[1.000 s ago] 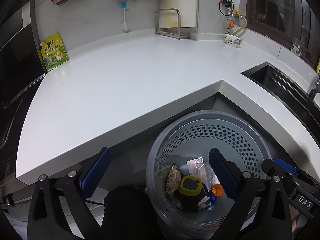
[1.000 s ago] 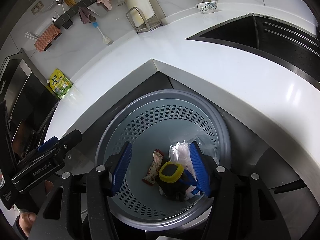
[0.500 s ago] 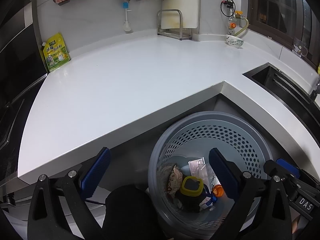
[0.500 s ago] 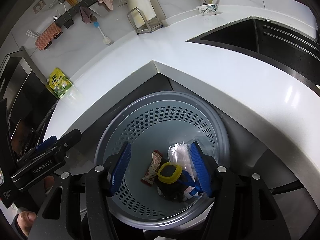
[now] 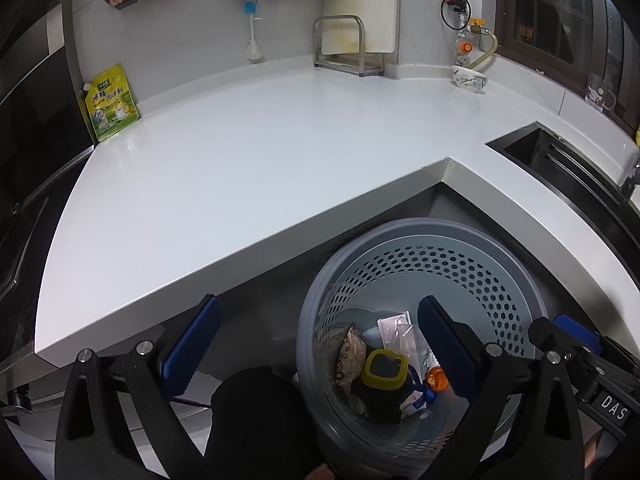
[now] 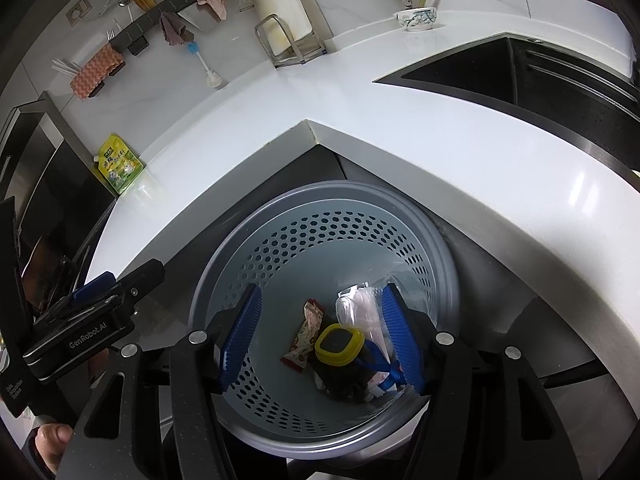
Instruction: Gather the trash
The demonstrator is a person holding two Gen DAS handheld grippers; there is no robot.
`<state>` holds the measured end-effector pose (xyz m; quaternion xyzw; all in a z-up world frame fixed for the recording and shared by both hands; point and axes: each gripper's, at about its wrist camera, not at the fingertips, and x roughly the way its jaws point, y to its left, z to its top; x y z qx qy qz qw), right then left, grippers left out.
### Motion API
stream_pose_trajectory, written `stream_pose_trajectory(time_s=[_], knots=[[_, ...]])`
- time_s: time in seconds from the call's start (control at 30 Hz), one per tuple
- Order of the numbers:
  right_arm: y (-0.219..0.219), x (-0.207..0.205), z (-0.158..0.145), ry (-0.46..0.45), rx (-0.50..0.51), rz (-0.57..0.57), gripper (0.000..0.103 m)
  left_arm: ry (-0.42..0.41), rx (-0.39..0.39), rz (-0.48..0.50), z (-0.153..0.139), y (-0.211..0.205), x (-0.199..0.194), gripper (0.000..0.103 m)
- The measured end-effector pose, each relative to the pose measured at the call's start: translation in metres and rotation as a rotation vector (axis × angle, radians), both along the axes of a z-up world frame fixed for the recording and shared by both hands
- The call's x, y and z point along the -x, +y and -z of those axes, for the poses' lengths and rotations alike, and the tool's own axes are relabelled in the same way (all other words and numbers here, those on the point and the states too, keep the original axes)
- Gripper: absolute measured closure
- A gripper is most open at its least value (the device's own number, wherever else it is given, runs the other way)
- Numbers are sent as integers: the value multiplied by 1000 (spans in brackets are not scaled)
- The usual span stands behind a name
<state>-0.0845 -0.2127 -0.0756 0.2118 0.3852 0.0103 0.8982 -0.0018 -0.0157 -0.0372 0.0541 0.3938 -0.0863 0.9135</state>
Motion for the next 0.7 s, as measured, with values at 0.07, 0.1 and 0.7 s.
stream_pose_trajectory(time_s=[0.07, 0.1, 0.7], knots=[[0, 0, 0, 1, 1, -2, 43, 5, 0, -3, 0, 0, -1, 6], [1, 0, 0, 1, 2, -2, 43, 6, 1, -4, 1, 1, -1, 6], [2, -1, 1, 5, 4, -11, 43, 12, 2, 0, 2, 1, -2, 6]])
